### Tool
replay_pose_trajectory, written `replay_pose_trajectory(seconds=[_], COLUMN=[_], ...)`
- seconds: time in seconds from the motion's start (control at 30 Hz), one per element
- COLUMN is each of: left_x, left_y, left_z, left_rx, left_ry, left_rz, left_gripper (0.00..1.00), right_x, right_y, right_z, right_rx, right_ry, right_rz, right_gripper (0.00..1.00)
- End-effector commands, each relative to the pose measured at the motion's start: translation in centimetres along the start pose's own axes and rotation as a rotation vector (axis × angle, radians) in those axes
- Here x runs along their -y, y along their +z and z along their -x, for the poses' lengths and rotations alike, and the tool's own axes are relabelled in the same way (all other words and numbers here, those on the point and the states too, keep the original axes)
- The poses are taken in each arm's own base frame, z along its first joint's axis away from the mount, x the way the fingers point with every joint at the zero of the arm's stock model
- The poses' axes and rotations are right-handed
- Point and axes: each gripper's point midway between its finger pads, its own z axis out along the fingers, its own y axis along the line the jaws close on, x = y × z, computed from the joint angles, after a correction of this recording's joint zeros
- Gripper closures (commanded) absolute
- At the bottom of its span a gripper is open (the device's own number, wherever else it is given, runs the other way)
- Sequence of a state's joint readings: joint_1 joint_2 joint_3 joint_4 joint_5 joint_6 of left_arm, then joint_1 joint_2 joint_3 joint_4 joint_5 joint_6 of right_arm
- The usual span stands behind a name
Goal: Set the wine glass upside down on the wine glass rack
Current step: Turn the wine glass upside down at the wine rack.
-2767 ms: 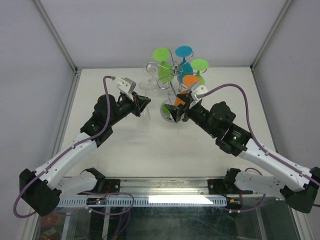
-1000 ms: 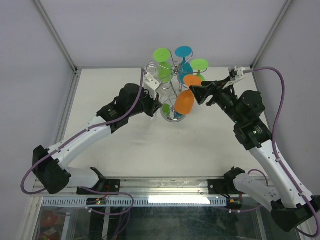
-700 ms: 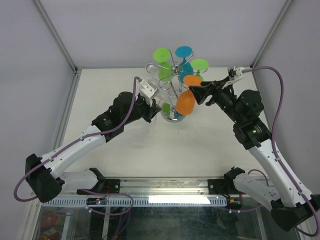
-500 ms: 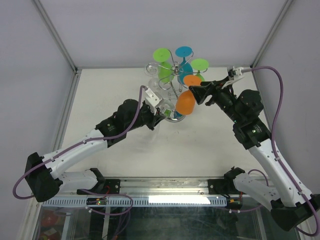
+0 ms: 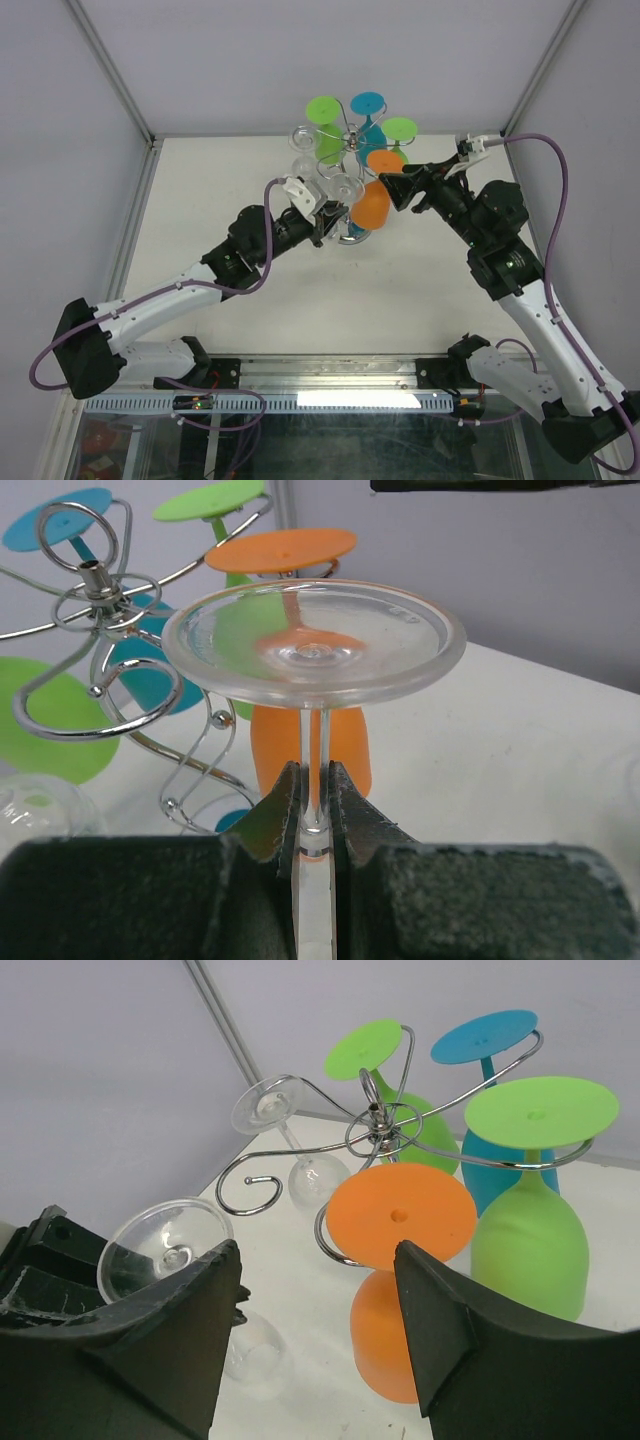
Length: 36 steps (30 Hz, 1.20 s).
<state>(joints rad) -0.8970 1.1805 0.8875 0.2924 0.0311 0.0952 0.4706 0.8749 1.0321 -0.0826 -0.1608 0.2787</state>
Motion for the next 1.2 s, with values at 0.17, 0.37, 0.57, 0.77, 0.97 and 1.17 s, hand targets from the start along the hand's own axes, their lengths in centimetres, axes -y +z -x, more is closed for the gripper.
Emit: replay_pose_trajectory(seconds=[0.17, 0.37, 0.57, 0.77, 0.97, 1.17], left_x=[-2.0, -3.2, -5.0, -6.7, -7.3, -8.6], left_y=[2.0, 3.1, 4.0, 4.4, 5.3, 5.7], left_z=[3.3, 2.5, 1.9, 1.9, 1.5, 1.0], left_rx=[0.208, 0.215, 0.218, 0.233, 0.228, 0.212], left_ry=[-0.008, -0.044, -0.061, -0.078, -0.063, -0.072], left_rz=[0.093, 0.128, 0.188, 0.251, 0.255, 0.305], left_gripper=[1.0, 1.0, 1.0, 1.0, 1.0, 1.0], right_x=[-0.3, -0.3, -0.3, -0.2, -0.1, -0.2], right_y=[-0.8, -0.9, -0.8, -0.6, -0.4, 0.0], right_z=[1.9, 1.9, 1.8, 1.5, 1.3, 0.9], right_rx=[0.055, 0.055, 0.05, 0.041, 0.034, 0.015], right_ry=[-0.023, -0.023, -0.023, -0.023, -0.028, -0.027], right_rz=[-0.002, -0.003, -0.002, -0.001, -0.002, 0.01], right_gripper=[0.34, 0.34, 0.34, 0.34, 0.34, 0.34])
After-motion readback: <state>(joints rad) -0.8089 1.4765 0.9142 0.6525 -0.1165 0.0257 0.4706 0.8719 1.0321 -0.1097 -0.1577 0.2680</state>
